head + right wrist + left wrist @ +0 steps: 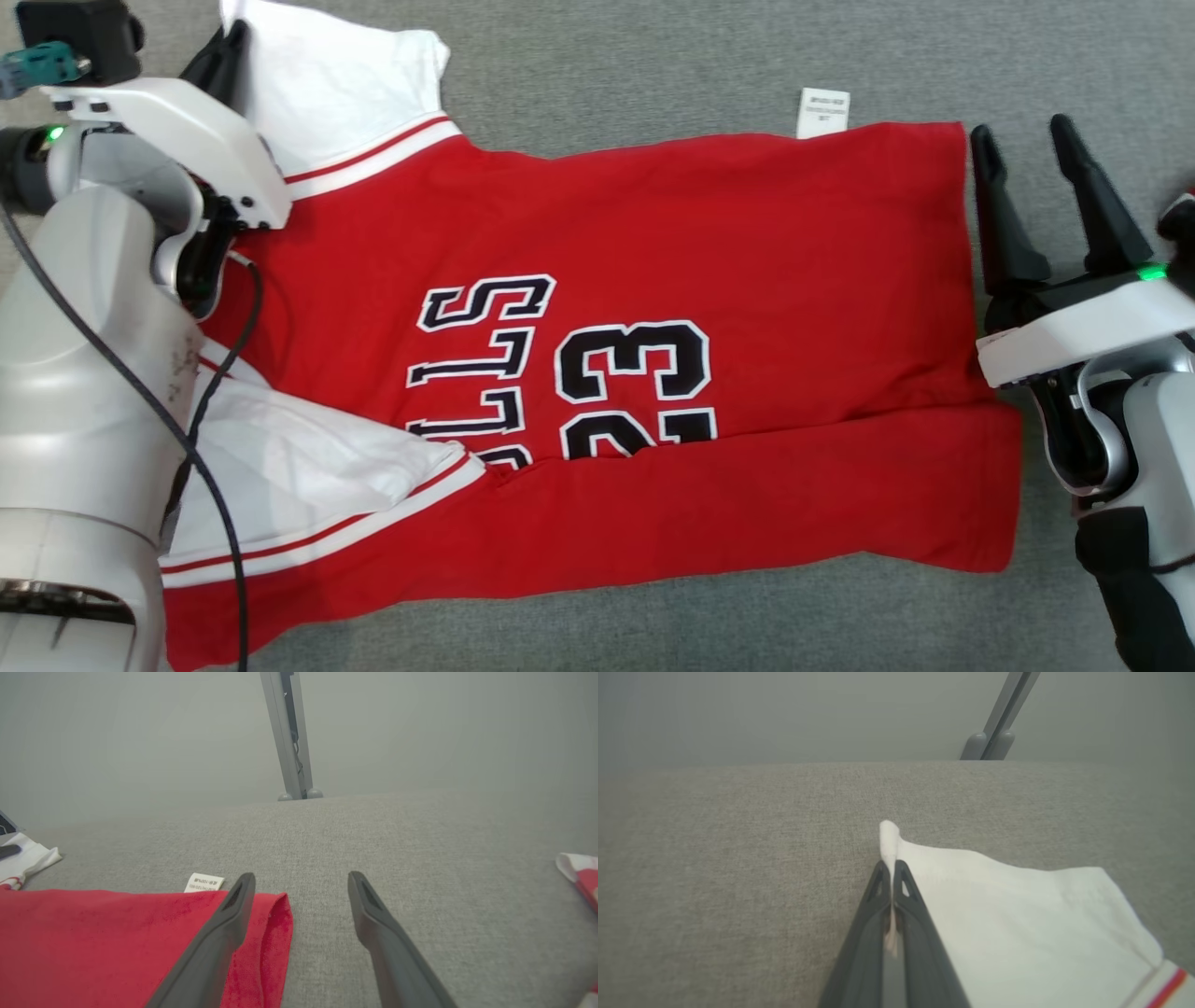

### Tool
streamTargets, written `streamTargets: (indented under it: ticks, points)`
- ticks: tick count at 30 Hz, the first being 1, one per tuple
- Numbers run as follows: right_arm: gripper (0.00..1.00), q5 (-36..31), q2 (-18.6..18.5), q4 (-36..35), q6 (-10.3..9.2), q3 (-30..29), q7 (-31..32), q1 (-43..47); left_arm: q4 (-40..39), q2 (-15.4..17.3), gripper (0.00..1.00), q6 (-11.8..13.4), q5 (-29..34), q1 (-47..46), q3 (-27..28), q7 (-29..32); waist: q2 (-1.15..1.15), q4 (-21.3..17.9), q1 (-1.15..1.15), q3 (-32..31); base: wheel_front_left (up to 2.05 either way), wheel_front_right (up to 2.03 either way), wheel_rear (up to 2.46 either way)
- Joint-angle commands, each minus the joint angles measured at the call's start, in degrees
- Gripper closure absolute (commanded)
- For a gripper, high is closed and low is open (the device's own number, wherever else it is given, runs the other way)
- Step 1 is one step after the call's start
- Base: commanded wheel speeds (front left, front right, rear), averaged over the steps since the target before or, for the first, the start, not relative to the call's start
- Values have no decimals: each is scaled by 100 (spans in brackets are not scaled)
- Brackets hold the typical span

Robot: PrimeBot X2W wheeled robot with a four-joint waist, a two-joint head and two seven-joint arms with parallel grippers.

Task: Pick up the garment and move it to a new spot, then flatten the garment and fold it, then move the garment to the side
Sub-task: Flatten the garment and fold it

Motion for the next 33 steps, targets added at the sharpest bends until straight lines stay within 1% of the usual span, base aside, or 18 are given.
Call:
streamTargets:
  ticks: [1, 5, 9, 10, 11, 12, 13, 17, 21, 26, 29, 33]
  points:
    - [0, 55, -124, 178, 1, 96, 95, -104, 13, -56, 100, -14, -38, -97, -87, -84, 0, 82, 0, 10, 0, 0, 0]
    - [0, 310, -375, 548, 1, 431, 305, -340, 14, -74, 100, -14, -142, -204, -344, -300, 0, 199, 0, 9, 0, 0, 0]
    - [0, 653, -594, 714, 1, 741, 707, -483, -28, -63, 100, -16, -253, -237, -608, -467, 0, 256, 0, -6, 0, 0, 0]
    - [5, 710, -661, 726, 1, 840, 844, -521, -48, -45, 100, -15, -278, -258, -662, -510, 0, 266, 0, -11, 0, 0, 0]
    - [54, 775, -731, 730, 1, 912, 972, -564, -72, -39, 100, -15, -318, -275, -722, -549, 0, 277, 0, -16, 0, 0, 0]
    - [73, 871, -775, 731, 1, 954, 1106, -585, -91, -31, 100, -16, -347, -288, -781, -589, 0, 287, 0, -22, 0, 0, 0]
    - [100, 946, -824, 706, 1, 1029, 1226, -615, -116, -21, 100, -16, -382, -298, -829, -631, 0, 296, 0, -28, 0, 0, 0]
    - [100, 1195, -1043, 533, 1, 1114, 1457, -776, -269, 39, 100, -16, -551, -313, -1010, -819, 0, 340, 0, -71, 0, 0, 0]
    - [100, 1318, -1167, 321, 1, 1047, 1372, -844, -494, 158, 100, -15, -679, -266, -1136, -1017, 0, 389, 0, -133, 0, 0, 0]
    - [100, 1400, -1235, 103, 1, 892, 1219, -676, -917, 244, 100, -15, -849, -40, -1178, -1181, 0, 459, 0, -187, 0, 0, 0]
    - [100, 1416, -1243, 52, 1, 828, 1166, -559, -1186, 351, 100, -16, -910, 128, -1167, -1245, 0, 505, 0, -229, 0, 0, 0]
    - [100, 1609, -1169, -85, 1, 743, 1066, -295, -1758, 441, 100, -14, -975, 549, -1067, -1327, 0, 534, 0, -319, 0, 0, 0]
